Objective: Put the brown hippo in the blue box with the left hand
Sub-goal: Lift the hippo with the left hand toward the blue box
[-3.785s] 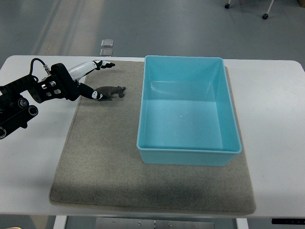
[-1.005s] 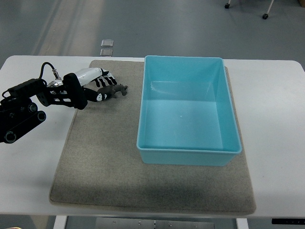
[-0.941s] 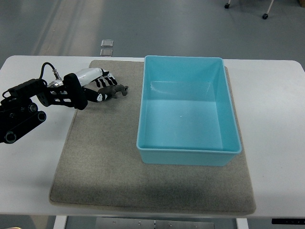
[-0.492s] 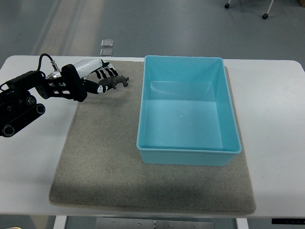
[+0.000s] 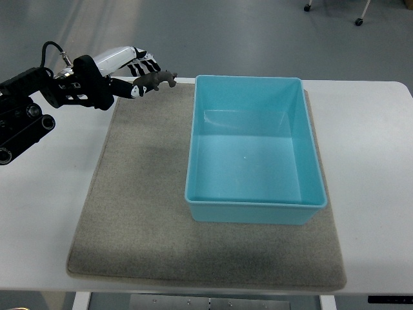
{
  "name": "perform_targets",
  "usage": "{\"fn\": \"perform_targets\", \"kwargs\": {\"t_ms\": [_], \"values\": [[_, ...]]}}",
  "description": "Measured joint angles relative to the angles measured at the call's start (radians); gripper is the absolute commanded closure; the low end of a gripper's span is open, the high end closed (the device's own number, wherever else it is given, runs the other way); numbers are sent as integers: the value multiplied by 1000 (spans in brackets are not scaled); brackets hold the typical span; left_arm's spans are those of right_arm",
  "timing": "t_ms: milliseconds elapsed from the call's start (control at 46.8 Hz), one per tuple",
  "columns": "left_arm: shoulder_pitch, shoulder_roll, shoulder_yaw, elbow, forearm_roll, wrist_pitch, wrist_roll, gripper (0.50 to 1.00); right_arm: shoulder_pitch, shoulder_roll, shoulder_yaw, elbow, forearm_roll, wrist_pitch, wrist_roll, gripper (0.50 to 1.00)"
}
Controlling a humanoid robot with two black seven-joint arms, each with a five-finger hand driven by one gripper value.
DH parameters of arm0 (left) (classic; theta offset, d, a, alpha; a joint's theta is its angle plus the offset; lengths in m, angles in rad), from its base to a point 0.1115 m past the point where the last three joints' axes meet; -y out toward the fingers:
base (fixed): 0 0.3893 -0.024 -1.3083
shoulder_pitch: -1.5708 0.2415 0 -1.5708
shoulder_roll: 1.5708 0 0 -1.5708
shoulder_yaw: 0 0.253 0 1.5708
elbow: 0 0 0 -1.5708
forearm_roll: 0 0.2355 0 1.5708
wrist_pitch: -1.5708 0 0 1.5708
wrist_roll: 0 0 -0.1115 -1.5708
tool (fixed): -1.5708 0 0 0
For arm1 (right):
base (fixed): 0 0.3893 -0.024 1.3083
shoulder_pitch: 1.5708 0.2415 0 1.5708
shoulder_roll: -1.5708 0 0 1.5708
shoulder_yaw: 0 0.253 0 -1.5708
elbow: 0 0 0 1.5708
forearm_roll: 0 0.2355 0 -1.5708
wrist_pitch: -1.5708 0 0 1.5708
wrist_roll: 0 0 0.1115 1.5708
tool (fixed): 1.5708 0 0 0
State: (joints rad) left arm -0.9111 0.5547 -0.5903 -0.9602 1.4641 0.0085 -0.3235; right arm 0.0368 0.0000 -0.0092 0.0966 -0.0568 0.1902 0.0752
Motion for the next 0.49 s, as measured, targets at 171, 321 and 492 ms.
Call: {"fn": "perform_targets", "kwargs": {"t_ms": [171,321,492], "values": [[-36,-1,-19,-43,-1,-18,3,1000,0,0,0,0,0,0,0,564],[-53,-14,-17,-94,-2,-21,6,1000,0,0,0,0,0,0,0,562],[-61,-65,-5,-142,0,-43,23,1000,0,0,0,0,0,0,0,564]]}}
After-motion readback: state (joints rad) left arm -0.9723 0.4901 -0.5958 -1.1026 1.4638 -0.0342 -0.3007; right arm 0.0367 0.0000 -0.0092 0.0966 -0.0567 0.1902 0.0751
